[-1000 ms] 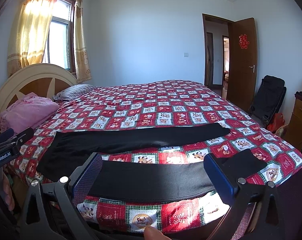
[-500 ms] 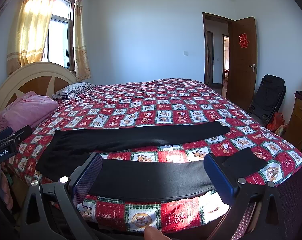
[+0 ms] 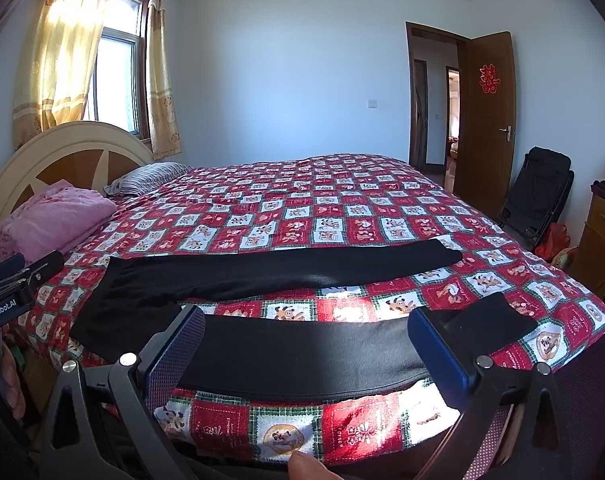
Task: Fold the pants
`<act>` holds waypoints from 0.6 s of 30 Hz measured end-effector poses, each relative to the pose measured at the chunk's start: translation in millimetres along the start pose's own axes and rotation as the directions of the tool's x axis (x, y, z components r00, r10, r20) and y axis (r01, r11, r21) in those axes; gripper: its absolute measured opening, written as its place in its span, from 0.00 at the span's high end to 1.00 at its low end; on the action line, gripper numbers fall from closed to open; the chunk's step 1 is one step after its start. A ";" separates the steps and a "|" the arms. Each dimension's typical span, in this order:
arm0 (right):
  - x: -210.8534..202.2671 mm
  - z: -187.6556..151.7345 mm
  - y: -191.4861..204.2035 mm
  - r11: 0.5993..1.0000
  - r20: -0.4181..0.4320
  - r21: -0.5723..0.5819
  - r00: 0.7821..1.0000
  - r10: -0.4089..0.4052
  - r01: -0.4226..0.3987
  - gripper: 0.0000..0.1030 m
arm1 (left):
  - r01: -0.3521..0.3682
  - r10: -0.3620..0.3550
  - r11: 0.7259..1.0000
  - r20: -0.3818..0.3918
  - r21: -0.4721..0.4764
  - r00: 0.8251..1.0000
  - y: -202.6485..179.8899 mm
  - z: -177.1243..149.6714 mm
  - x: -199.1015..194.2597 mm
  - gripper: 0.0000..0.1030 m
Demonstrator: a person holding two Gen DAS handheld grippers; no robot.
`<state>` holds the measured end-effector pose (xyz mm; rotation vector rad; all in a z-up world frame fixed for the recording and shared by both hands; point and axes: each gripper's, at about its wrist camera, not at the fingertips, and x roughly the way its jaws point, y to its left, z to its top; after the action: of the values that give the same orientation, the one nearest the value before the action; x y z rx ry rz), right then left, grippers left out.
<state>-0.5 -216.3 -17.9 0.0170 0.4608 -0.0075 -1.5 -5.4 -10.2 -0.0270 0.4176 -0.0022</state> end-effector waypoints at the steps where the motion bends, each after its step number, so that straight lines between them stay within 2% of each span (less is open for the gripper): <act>1: 0.2 -0.1 0.1 1.000 0.000 0.000 1.000 0.001 -0.001 0.01 | 0.001 -0.001 1.000 0.000 0.000 1.000 0.0 -0.2 0.0 0.00; 18: 6.6 -4.4 0.7 1.000 -0.017 -0.007 1.000 -0.003 0.003 0.01 | 0.003 -0.003 1.000 -0.005 0.002 1.000 -0.7 -3.4 1.6 0.00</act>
<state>3.5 -215.5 -24.9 0.0095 0.4775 -0.0091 -1.4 -6.2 -13.9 -0.0255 0.4222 -0.0055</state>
